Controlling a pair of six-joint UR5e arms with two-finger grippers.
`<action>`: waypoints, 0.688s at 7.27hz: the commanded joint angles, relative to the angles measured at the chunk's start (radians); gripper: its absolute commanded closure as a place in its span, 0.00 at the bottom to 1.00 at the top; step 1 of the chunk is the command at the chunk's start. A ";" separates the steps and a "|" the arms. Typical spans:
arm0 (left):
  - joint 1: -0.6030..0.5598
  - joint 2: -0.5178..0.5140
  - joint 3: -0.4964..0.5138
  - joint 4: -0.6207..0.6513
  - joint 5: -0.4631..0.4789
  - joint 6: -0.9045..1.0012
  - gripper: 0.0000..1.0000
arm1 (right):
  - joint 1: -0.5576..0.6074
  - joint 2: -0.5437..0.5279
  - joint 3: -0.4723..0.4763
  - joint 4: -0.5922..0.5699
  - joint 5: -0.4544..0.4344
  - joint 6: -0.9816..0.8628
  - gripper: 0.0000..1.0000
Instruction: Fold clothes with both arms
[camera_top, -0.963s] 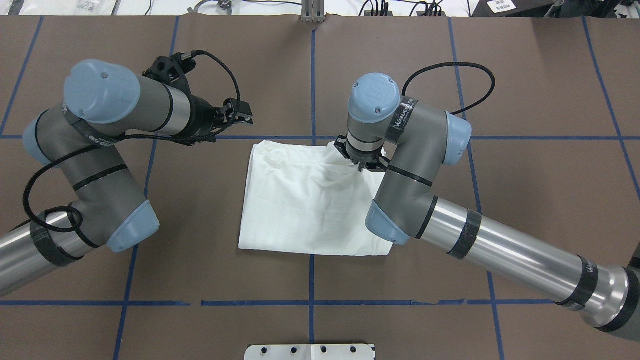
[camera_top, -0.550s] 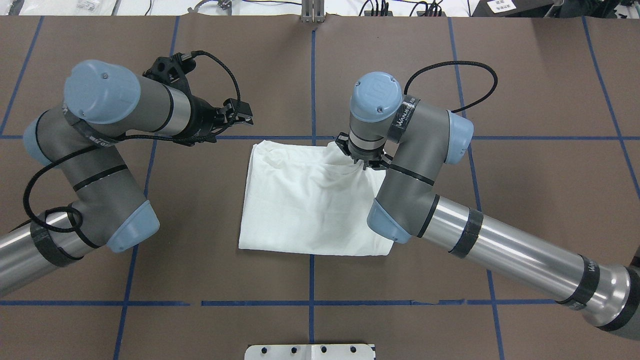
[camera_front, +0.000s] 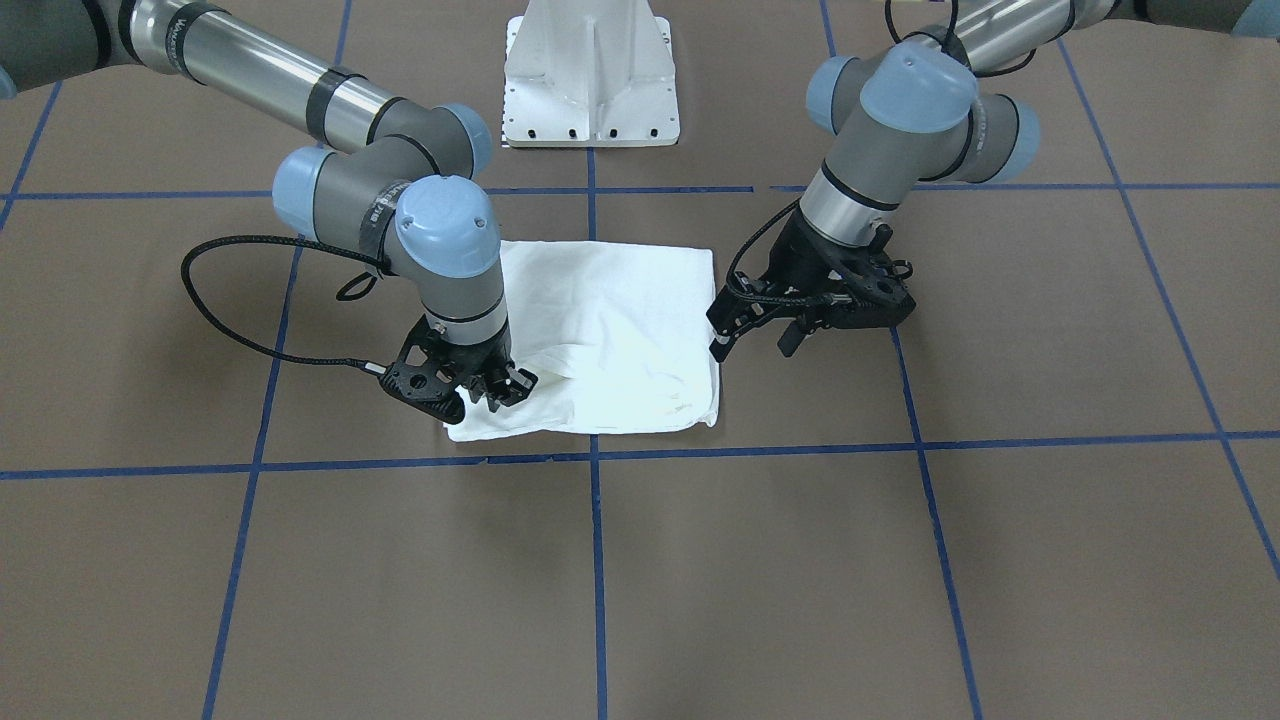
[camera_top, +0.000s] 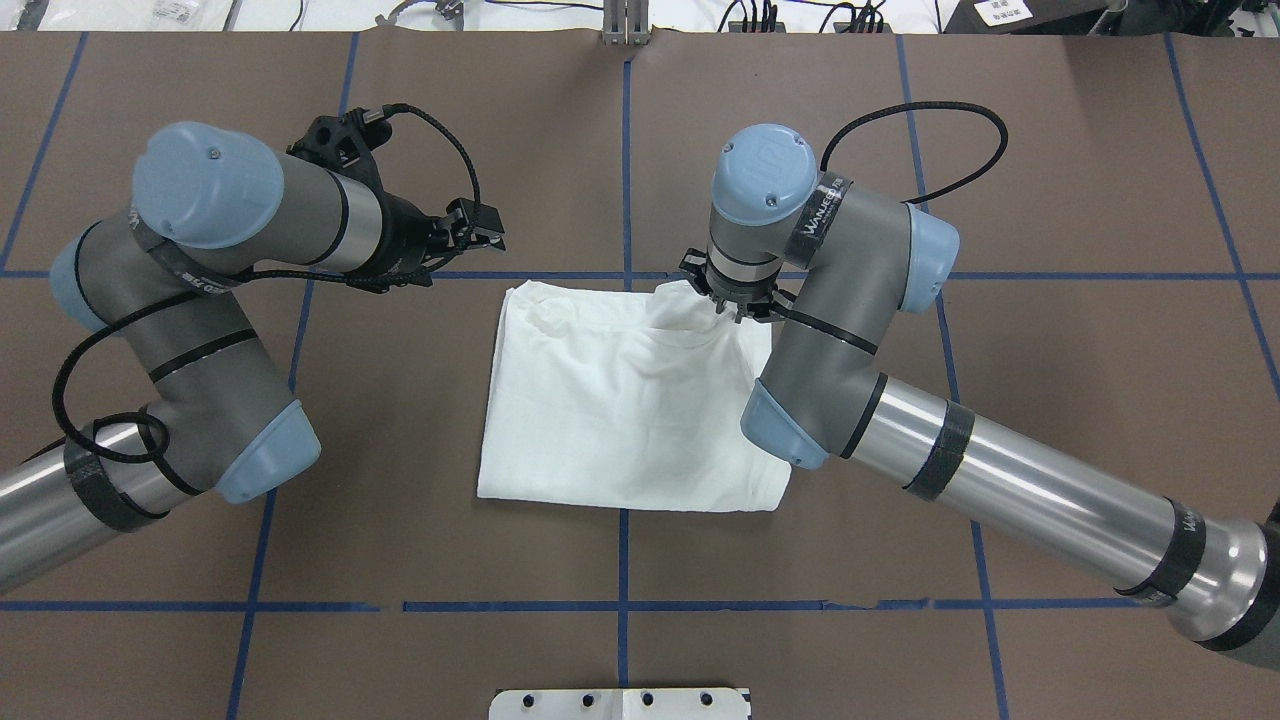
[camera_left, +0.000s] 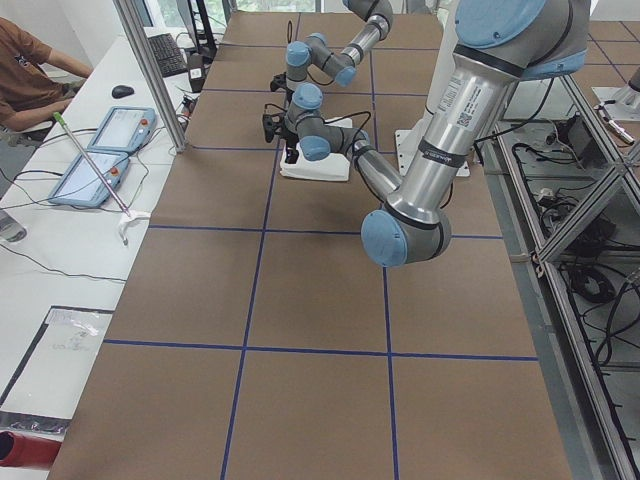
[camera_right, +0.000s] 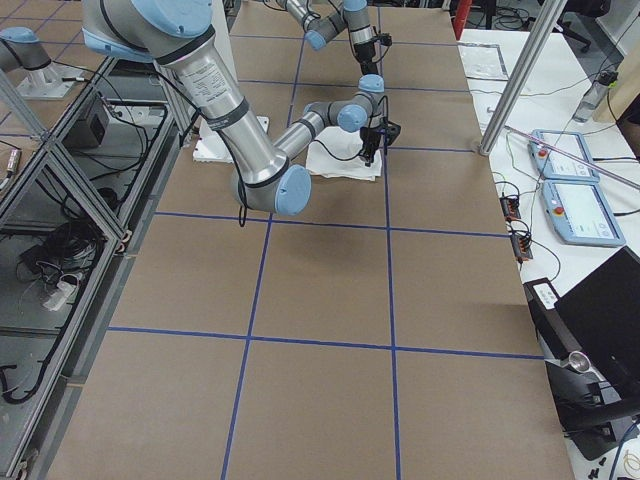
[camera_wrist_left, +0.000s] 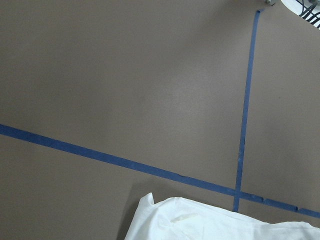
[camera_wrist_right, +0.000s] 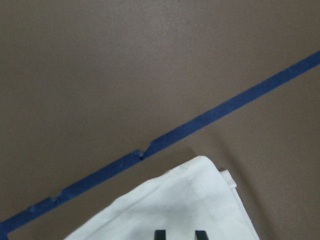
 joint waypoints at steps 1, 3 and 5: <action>0.000 0.000 0.002 -0.001 0.002 0.000 0.00 | -0.001 0.006 0.000 -0.003 -0.001 0.015 1.00; 0.000 -0.001 0.001 -0.001 0.000 -0.003 0.00 | 0.008 0.001 0.004 -0.044 0.000 0.049 1.00; 0.000 -0.001 0.001 -0.001 0.000 -0.003 0.00 | 0.022 0.001 0.006 -0.159 -0.001 0.093 1.00</action>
